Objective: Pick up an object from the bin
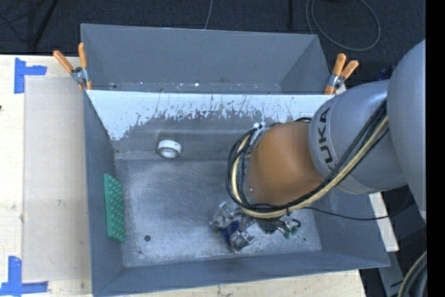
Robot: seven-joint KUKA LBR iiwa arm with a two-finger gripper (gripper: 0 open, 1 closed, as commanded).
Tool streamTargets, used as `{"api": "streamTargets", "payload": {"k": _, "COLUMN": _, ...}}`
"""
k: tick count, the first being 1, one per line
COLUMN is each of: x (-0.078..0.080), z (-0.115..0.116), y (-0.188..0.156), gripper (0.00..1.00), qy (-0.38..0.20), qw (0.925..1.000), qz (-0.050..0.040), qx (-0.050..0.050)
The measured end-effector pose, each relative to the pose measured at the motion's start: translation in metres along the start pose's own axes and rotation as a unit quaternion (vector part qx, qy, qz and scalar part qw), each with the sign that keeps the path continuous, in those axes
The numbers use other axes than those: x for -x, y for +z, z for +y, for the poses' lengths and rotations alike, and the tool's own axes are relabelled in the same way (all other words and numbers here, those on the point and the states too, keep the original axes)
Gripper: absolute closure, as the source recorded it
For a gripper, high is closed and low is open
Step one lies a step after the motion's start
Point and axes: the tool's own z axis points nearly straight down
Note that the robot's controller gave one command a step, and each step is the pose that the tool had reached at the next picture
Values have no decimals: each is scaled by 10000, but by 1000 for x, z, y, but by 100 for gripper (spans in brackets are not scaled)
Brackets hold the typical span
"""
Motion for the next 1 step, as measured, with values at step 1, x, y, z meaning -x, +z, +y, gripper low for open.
{"api": "streamTargets", "payload": {"k": 1, "x": 14, "z": -11, "y": -141, "gripper": 100, "qy": 673, "qw": 9977, "qz": -17, "qx": -5}}
